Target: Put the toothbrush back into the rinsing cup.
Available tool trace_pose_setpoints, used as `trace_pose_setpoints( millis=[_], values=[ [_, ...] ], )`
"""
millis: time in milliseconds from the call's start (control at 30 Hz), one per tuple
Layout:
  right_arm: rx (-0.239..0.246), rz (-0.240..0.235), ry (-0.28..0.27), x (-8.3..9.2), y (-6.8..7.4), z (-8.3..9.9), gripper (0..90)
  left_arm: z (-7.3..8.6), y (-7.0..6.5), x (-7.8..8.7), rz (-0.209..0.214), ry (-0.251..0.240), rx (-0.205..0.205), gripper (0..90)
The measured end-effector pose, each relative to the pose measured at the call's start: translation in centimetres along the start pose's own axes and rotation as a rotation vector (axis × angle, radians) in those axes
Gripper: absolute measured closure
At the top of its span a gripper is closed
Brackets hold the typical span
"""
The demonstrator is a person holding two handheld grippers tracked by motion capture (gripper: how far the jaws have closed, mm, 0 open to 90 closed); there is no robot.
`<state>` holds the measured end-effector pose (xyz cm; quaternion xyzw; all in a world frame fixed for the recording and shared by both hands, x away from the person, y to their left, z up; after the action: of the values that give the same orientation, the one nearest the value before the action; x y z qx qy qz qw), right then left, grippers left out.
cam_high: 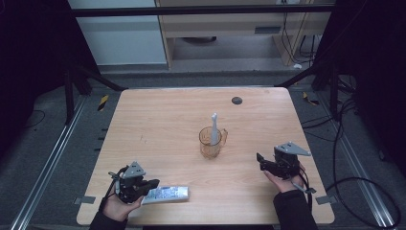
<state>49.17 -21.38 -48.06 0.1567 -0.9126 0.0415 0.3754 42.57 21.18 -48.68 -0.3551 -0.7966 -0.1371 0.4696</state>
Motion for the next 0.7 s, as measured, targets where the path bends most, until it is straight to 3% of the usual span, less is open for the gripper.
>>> trace_pose_setpoints(
  millis=[433, 700],
  values=[
    [-0.008, -0.005, 0.011, 0.0, -0.2, 0.4, 27.7, 1.6, -1.9, -0.1, 0.030, 0.057, -0.036, 89.9],
    [-0.007, -0.006, 0.023, -0.2, -0.3, 0.5, 27.6, 2.3, -2.1, -0.8, 0.023, 0.124, -0.053, 89.9]
  ],
)
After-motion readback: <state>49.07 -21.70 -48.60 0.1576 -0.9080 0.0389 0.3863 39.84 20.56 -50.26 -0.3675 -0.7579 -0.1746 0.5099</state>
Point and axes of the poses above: each handheld gripper's, and its own axes: x roughly backward along the jaws, z roughly out of its underside, y roughly to its left, the point moved 5 cm from there along -x, roughly forward along the jaws, and after that the axes turned 12 degrees about y, right-handed, at the moved point
